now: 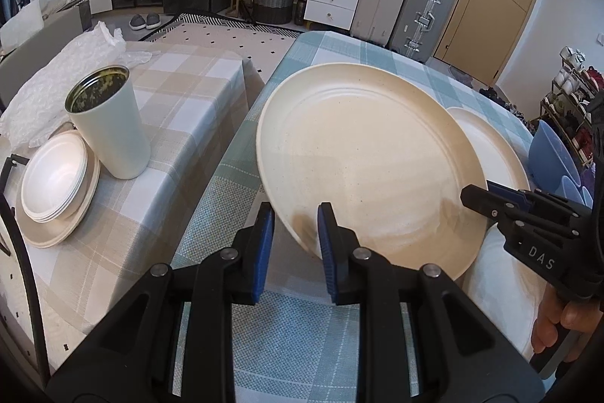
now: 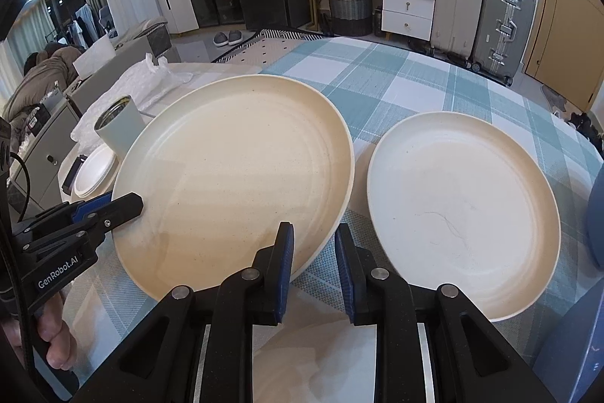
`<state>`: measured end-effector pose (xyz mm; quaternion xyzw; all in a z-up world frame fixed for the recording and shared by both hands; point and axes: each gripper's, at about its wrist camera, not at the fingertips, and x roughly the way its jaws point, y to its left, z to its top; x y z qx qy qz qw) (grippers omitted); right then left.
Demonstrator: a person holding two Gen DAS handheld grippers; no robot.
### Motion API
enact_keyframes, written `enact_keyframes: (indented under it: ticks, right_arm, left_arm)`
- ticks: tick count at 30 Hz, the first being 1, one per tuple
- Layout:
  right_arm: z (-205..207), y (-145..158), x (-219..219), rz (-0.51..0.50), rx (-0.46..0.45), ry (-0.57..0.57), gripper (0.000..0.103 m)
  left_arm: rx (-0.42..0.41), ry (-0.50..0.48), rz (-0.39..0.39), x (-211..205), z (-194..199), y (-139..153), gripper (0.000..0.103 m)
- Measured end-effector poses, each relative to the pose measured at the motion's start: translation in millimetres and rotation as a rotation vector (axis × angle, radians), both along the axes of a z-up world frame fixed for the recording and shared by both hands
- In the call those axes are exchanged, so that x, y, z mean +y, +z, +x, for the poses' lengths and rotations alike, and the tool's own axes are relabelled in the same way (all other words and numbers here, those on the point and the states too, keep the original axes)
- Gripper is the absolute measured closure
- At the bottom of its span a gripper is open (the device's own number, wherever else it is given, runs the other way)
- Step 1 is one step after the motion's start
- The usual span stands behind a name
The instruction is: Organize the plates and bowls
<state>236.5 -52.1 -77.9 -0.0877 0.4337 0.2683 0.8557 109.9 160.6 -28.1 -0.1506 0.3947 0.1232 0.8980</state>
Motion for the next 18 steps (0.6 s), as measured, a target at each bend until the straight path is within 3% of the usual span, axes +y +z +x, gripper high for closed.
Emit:
enact_keyframes:
  ticks: [18]
  right_arm:
    - [-34.7,45.6,-37.5,0.052,-0.060,-0.039,0.080]
  left_arm:
    - [-0.046,-0.062,0.010,-35.5,-16.6,36.0,0.082]
